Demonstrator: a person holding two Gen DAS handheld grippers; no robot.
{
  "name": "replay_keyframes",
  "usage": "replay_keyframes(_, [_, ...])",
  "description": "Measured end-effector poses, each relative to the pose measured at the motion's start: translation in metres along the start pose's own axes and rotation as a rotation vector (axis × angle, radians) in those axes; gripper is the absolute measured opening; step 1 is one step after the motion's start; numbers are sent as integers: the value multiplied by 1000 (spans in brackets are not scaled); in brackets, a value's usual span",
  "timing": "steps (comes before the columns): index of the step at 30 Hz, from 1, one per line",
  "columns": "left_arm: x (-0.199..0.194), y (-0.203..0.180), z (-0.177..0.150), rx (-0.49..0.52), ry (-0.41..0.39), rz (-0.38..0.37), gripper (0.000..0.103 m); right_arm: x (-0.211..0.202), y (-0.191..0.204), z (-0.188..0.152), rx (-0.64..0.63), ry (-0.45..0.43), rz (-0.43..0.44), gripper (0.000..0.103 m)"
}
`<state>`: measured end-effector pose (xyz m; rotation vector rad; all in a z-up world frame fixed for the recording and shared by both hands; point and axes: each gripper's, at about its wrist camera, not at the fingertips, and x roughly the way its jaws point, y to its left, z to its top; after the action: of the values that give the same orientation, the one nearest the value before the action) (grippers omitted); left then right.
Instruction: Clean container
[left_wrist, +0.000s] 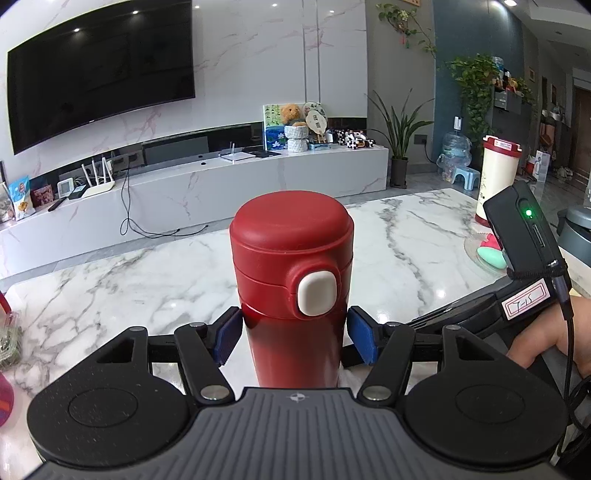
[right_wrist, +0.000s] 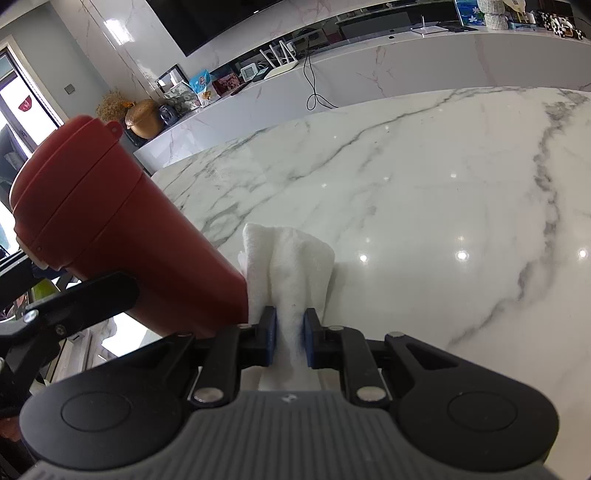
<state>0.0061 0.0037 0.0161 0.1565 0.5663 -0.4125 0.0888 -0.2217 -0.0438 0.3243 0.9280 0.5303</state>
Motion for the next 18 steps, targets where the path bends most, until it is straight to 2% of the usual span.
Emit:
replay_keyframes(9, [-4, -14, -5, -157, -8, 135, 66, 2, 1, -2, 2, 1, -1, 18])
replay_keyframes(14, [-7, -25, -1, -167, -63, 195, 66, 4, 2, 0, 3, 2, -3, 18])
replay_keyframes(18, [-6, -24, 2, -173, -72, 195, 61, 5, 1, 1, 3, 2, -2, 18])
